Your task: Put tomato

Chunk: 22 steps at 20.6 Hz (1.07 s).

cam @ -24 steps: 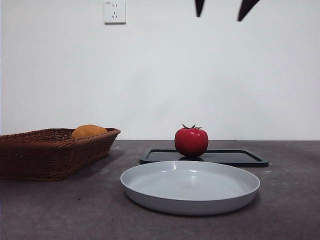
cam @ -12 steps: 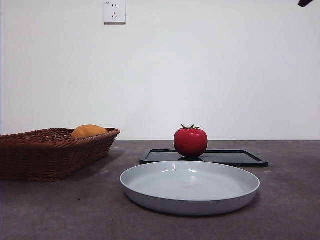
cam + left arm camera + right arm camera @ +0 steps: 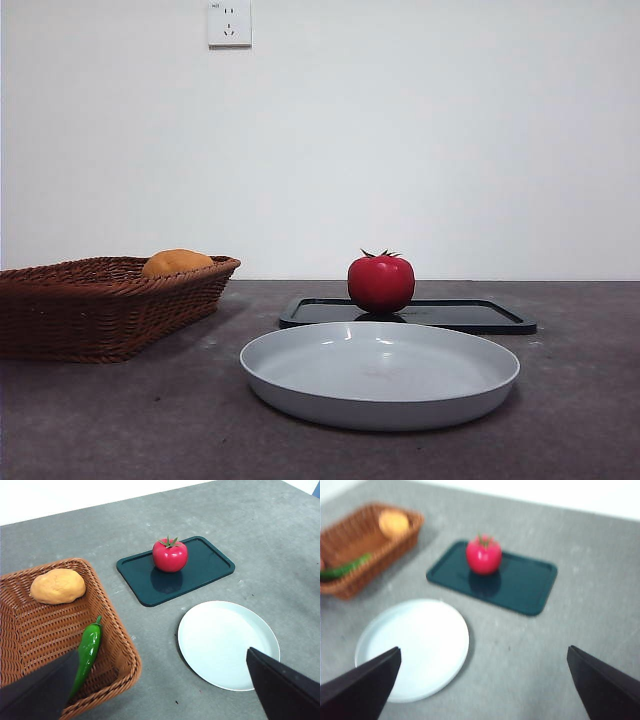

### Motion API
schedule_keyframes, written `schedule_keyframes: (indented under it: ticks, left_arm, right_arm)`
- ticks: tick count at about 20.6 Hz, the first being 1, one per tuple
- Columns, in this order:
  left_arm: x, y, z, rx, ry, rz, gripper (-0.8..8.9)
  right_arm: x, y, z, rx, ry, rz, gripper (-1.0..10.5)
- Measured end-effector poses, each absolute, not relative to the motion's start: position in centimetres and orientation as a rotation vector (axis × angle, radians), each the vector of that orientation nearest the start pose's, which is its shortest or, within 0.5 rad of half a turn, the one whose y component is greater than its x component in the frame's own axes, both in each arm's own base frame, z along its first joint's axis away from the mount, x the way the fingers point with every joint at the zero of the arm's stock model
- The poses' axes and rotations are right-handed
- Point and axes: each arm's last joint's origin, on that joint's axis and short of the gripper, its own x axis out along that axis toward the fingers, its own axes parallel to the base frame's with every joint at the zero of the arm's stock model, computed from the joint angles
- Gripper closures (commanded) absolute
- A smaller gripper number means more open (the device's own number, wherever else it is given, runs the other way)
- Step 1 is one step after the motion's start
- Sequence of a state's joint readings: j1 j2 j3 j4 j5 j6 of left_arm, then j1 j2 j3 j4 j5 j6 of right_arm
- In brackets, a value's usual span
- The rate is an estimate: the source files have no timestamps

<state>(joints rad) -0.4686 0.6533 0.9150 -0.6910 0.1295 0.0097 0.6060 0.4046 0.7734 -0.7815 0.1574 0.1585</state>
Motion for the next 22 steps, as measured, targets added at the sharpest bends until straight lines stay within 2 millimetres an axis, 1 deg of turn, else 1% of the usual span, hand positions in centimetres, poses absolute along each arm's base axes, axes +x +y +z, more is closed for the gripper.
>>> schedule_keyframes:
  ticks: [3, 4, 5, 6, 7, 8, 20, 22]
  left_arm:
    - [10.46, -5.72, 34.53, 0.083, 0.426, -0.591, 1.98]
    - [10.47, -5.72, 34.51, 0.083, 0.427, -0.591, 2.50]
    - [10.46, -5.72, 34.53, 0.083, 0.426, -0.591, 3.90]
    - [10.46, -5.72, 34.53, 0.083, 0.426, -0.591, 6.36]
    - [10.46, -5.72, 34.51, 0.083, 0.427, -0.591, 8.21]
    - [10.46, -5.72, 34.51, 0.083, 0.427, -0.591, 7.82]
    - [10.46, -5.72, 34.51, 0.082, 0.427, -0.591, 7.84]
    - [10.51, -5.47, 34.54, 0.077, 0.425, -0.572, 7.84]
  right_arm:
    - [6.17, 3.72, 31.62, 0.017, 0.385, 0.413, 2.2]
    - [6.18, 3.73, 31.71, 0.021, 0.375, 0.414, 3.0]
    - [6.17, 3.72, 31.75, 0.022, 0.371, 0.415, 5.4]
    - [6.16, 3.72, 31.75, 0.026, 0.371, 0.414, 8.6]
    - [6.16, 3.72, 31.74, 0.026, 0.372, 0.414, 9.4]
    - [6.16, 3.72, 31.75, 0.026, 0.371, 0.414, 9.3]
    - [6.16, 3.72, 31.75, 0.026, 0.371, 0.414, 9.3]
    - [6.16, 3.72, 31.75, 0.026, 0.371, 0.414, 9.3]
